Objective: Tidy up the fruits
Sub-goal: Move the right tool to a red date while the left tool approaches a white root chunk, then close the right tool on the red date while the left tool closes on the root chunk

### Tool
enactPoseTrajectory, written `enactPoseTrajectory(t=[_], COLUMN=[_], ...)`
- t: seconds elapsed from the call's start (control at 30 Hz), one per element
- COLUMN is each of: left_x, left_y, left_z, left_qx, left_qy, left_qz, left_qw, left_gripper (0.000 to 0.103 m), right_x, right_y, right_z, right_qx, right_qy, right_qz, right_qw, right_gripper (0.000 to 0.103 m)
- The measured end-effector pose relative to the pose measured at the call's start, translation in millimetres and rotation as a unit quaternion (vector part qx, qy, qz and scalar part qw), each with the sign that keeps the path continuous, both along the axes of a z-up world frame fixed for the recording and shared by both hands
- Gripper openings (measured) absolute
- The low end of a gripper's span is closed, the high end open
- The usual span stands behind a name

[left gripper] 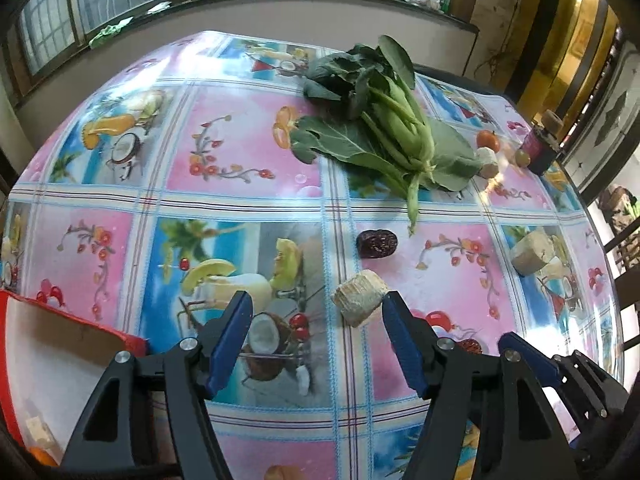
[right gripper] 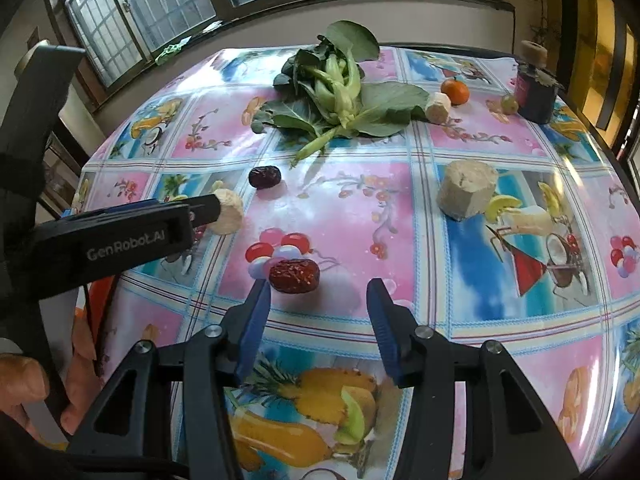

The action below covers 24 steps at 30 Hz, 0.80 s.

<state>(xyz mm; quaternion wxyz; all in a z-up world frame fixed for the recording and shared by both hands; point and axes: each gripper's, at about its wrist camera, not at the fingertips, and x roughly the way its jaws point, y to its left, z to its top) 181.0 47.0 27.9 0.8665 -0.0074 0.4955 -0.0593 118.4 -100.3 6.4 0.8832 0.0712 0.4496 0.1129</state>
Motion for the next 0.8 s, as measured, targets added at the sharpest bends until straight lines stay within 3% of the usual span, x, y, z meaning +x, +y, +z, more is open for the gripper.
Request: enactPoseTrajectory(t=[0.3,0.4,0.5,0.6,0.7,0.77,0.8], left_x=[5.6,7.7,9.9,10.3,9.3,9.8,10.6], left_y=[5.1,0.9,-4.8,-11.0,-14.5,-11.1,-8.0], left_z=[-10.8,-12.2,-13.9,-13.9,-14.4,-13.8,-13.7], left_qx=[-0.034,-0.025,-0.019,-0.016,0.000,-0.009,-0.013], left_qy=[0.010,0.009,0.007,-0.001,-0.008,-0.009,-0.007], left_qz=[-0.004,-0.006,-0.014,-0.028,-0.034,-0.031,-0.025], left_qw=[0.9994,0.9996,0.9997,0.9995,0.9994,0.9995,0.9996], left_gripper=[0.068,0.068,0.067,0.060,0.047,0.032,0.029], right_x=[12.3,13.4,13.9,15.1,15.7,14.9,14.6], right_y=[18.5,22.7,24.2,20.7,17.4,16.7,15.6], right_z=[-3.0,-5.5,-6.3,-6.4,-6.5,-7.1,-7.3], right_qx=[-0.034,-0.049,-0.058,-0.056,-0.046,-0.042,-0.037], right_qy=[0.000,-0.005,-0.011,-0.011,-0.011,-0.013,-0.014], right_qz=[0.015,0.016,0.018,0.015,0.017,0.015,0.013], right_qw=[0.999,0.999,0.998,0.998,0.999,0.999,0.999], right_gripper=[0.051,0.050,0.043,0.032,0.032,0.032,0.032])
